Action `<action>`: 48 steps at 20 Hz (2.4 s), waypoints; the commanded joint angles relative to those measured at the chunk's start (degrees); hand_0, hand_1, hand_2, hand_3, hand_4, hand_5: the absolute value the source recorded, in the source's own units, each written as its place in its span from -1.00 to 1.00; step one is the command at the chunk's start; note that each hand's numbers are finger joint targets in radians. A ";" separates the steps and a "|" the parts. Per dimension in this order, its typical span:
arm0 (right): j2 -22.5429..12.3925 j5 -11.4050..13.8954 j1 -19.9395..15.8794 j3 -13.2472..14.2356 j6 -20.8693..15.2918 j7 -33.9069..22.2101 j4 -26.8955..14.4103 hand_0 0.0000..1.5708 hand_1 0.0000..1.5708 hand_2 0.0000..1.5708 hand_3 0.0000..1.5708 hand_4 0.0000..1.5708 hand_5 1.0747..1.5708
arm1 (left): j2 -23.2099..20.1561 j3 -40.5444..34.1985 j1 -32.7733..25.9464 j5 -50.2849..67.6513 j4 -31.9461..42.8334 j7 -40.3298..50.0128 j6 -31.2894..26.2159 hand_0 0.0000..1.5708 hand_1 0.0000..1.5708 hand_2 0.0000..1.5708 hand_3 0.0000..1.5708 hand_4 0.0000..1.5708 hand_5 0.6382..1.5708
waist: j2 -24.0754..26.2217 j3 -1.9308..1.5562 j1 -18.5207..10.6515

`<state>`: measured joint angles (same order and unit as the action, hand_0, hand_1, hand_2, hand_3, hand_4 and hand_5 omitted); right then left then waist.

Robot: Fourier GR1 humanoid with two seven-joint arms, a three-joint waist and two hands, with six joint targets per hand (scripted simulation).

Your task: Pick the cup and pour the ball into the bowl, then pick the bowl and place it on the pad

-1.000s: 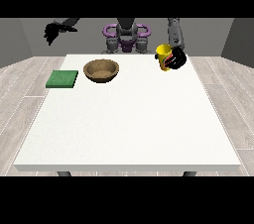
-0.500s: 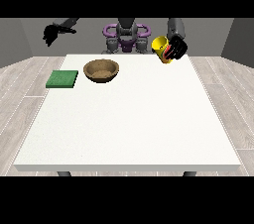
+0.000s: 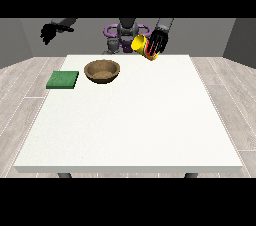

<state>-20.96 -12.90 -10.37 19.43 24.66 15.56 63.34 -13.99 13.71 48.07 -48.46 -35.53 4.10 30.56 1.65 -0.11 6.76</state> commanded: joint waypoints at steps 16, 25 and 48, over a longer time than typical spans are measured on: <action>-1.51 0.42 -0.90 0.29 3.80 3.67 -7.06 -1.00 -1.00 -1.00 -1.00 -1.00 1.00 | 9.54 32.48 11.62 -40.98 8.24 18.36 -18.84 0.94 0.94 1.00 1.00 0.91 0.27 | 1.74 0.00 0.69; -0.22 -0.55 -3.90 -1.10 0.73 -4.84 -4.38 -1.00 -1.00 -1.00 -1.00 -1.00 1.00 | 12.81 34.13 9.84 -47.22 7.83 17.31 -25.47 0.84 0.84 1.00 1.00 0.94 0.06 | 3.32 0.14 0.73; 12.36 3.76 -2.73 -3.45 -13.72 -0.31 -2.24 -1.00 -1.00 -1.00 -1.00 -0.73 1.00 | 13.98 -8.00 -20.66 37.96 -27.45 -12.48 -10.21 -1.00 -1.00 -1.00 -1.00 -1.00 0.99 | -5.94 0.45 -9.62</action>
<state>-12.32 -10.86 -13.66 17.14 15.16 14.18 60.73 -0.20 6.20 33.79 -22.28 -57.89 1.12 25.25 -3.42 0.77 -0.57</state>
